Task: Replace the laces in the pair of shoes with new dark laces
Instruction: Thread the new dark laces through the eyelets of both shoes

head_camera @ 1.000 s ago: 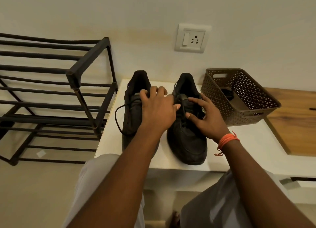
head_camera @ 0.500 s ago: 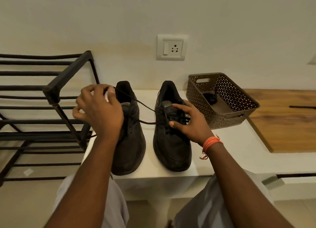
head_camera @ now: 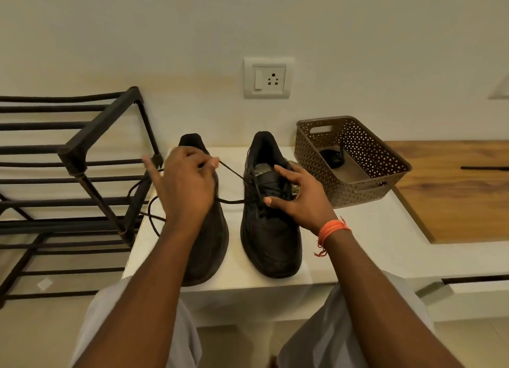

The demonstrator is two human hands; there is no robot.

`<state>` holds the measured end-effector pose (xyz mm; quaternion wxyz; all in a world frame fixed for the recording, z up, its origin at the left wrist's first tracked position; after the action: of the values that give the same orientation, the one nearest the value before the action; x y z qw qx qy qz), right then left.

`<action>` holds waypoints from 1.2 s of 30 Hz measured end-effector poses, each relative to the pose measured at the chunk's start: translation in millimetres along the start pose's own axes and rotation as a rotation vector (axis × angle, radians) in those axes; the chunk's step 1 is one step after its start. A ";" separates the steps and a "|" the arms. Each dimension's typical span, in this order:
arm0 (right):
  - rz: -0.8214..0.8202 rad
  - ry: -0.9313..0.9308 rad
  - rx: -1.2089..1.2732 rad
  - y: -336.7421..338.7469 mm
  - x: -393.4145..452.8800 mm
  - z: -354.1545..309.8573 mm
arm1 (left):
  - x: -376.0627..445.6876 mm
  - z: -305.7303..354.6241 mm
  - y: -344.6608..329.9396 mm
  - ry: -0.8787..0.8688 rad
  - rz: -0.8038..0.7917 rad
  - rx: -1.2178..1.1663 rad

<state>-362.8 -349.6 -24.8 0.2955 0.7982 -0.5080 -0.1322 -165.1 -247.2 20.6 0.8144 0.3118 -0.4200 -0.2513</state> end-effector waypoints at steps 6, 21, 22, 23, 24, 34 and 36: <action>-0.043 0.026 -0.029 -8.2 2.1 -2.3 | -5.0 -2.2 6.4 0.031 -0.002 -0.074; 0.145 -0.155 0.168 15.0 -14.7 1.8 | -30.2 17.8 -6.6 0.012 -0.485 -0.101; 0.151 -0.126 0.143 14.0 -19.3 -2.6 | -29.7 22.5 1.0 0.012 -0.440 -0.260; 0.116 -0.090 0.149 12.4 -24.5 -8.1 | -29.4 28.9 8.1 0.016 -0.404 -0.439; 0.025 -0.056 0.210 8.7 -30.8 -13.7 | -29.8 36.3 15.1 0.026 -0.393 -0.614; -0.367 0.145 0.544 -17.9 -51.8 -50.0 | -36.7 55.5 16.1 -0.055 -0.636 -0.903; -0.369 0.108 0.562 -20.5 -50.8 -46.7 | -32.3 47.0 13.1 -0.037 -0.557 -0.825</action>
<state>-346.6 -282.4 -4.8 0.0614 0.9328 -0.3552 0.0040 -219.5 -230.6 34.3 0.7642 0.0595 -0.2005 -0.6101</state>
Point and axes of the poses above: each hand's wrist, its own x-axis towards the middle knuckle, its own y-axis out of the back of the hand, z = x × y, the point moved 5 cm from there along x, towards the middle knuckle, and after that the axes turned 3 degrees about -y, right-handed, at the moved point
